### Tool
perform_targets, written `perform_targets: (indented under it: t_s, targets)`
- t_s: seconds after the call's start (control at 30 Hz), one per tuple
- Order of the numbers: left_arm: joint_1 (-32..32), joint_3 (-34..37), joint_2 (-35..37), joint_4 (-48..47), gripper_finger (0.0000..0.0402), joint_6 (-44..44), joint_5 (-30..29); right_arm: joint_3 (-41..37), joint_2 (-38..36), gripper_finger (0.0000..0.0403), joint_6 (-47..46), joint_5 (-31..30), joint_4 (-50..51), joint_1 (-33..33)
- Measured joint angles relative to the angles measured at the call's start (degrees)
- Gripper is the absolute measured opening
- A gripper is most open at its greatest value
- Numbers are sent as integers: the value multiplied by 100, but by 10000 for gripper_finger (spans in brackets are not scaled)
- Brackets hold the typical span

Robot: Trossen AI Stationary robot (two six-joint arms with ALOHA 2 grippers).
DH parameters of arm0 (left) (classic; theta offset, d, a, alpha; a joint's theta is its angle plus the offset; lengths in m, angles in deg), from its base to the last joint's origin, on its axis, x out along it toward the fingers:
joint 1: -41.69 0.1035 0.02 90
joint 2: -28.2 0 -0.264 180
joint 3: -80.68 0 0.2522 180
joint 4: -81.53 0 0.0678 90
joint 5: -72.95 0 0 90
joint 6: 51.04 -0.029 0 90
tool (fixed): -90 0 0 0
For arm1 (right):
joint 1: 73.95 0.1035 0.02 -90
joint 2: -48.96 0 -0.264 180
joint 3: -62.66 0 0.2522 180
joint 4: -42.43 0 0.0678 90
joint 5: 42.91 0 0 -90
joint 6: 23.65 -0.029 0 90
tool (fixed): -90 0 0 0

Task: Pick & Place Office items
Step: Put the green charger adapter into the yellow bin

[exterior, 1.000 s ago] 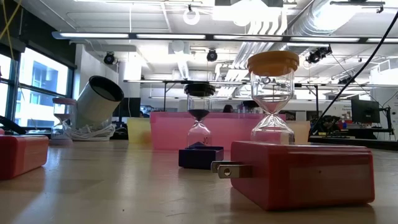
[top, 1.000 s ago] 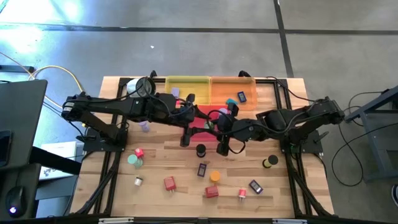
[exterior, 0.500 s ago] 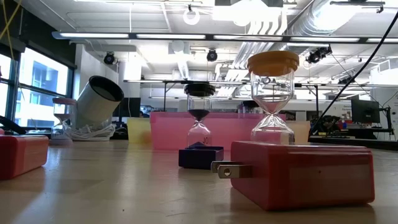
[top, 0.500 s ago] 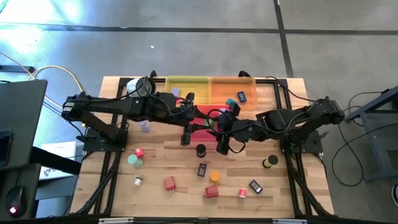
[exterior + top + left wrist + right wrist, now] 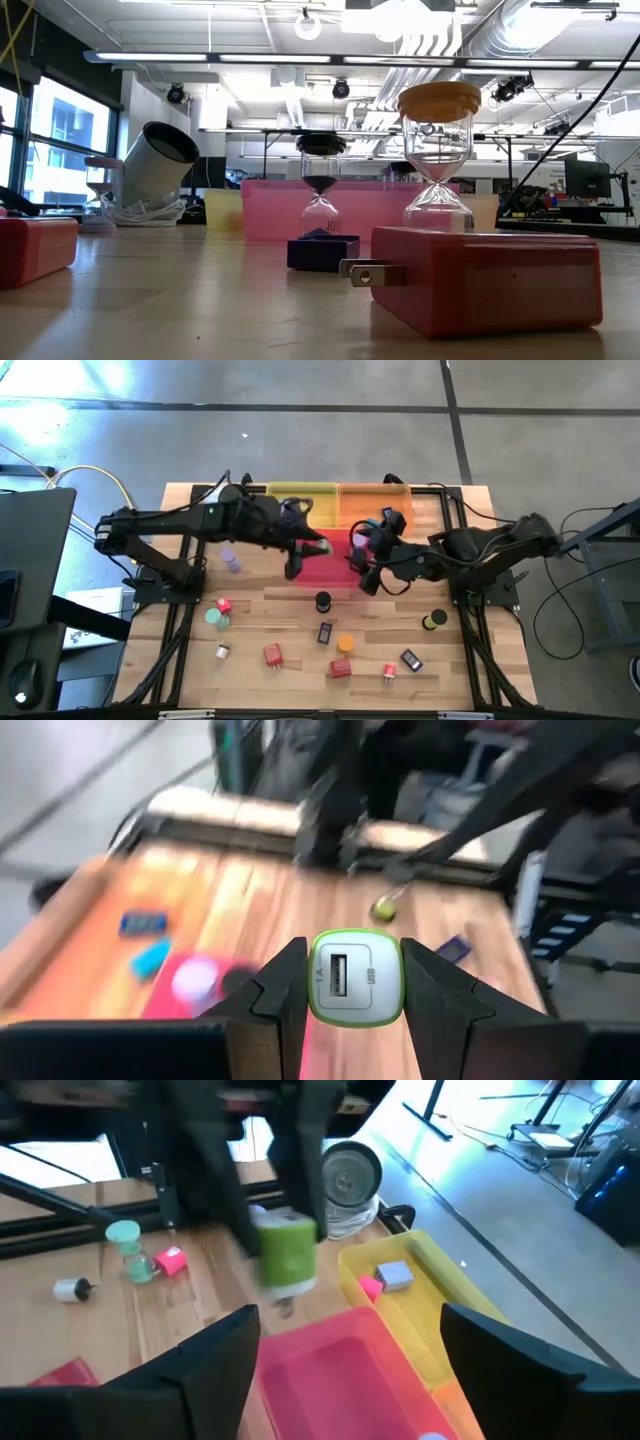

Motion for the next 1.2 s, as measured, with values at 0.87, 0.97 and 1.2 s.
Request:
perform_targets:
  t_s: [0.87,0.97,1.2]
  targets:
    - [3971,-1261,-2394,-2389,119,476,1645,-11,-378,303,189,881,933,-807]
    - [4097,-1501,-2951,-2617,119,517,1863,-11,-378,303,290,1137,928,-1023]
    - [4115,-2226,-3833,-3559,119,207,1455,-11,-378,303,401,1796,925,-1374]
